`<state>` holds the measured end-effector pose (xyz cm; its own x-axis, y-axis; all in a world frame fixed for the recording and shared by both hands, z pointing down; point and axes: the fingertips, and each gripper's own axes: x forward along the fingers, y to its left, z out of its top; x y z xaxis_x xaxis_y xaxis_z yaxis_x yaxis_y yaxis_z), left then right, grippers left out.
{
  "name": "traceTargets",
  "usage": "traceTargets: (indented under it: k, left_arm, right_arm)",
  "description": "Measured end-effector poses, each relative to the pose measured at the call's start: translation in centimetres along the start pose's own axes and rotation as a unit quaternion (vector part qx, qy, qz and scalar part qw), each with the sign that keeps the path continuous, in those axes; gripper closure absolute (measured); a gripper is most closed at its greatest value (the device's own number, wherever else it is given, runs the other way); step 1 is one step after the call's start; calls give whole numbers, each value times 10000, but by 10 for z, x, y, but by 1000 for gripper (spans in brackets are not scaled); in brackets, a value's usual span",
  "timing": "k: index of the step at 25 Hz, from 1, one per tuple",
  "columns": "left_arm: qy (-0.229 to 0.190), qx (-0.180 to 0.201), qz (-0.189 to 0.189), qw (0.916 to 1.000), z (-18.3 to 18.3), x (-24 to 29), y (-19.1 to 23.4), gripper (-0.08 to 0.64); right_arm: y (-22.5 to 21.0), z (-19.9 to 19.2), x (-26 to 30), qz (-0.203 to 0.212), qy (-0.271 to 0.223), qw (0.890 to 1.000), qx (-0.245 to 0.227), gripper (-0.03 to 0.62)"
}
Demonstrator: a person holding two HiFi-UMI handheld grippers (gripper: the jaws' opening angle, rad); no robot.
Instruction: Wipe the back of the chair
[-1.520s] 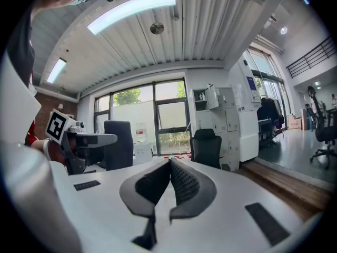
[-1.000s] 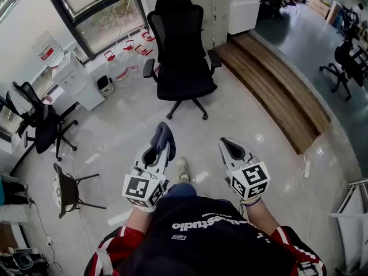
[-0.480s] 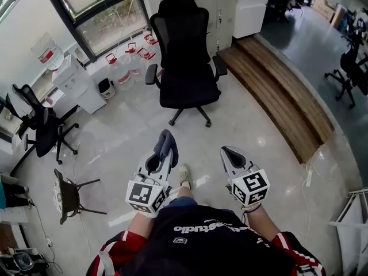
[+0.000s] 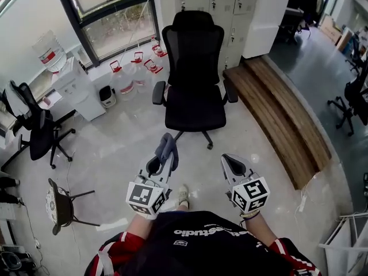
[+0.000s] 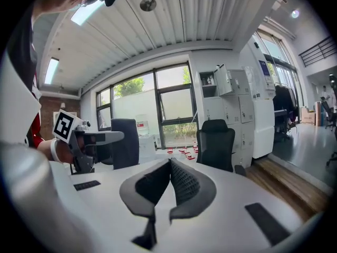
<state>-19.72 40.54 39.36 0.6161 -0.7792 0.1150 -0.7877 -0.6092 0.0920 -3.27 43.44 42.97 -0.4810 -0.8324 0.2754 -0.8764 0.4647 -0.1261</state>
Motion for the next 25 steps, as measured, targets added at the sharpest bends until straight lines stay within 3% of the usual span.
traceTargets:
  k: [5,12,18,25]
  left_arm:
    - [-263,-102,81,9996,30,38,71,503]
    - [-383,-222,-24,9990,45,93,149,503]
    - [-373,-306,-175,9987,47,137,180,503]
    - [-188,-368,-98,9991,36,184,200,503]
  right_arm:
    - [-8,45,78,63,-24,9999,-133,578]
    - [-13,75,164,89,49,9995,-293,578]
    - [-39,80,196,-152,165,9996,-182,578]
    - [-81,79,232,-120,269,9995,-102,578]
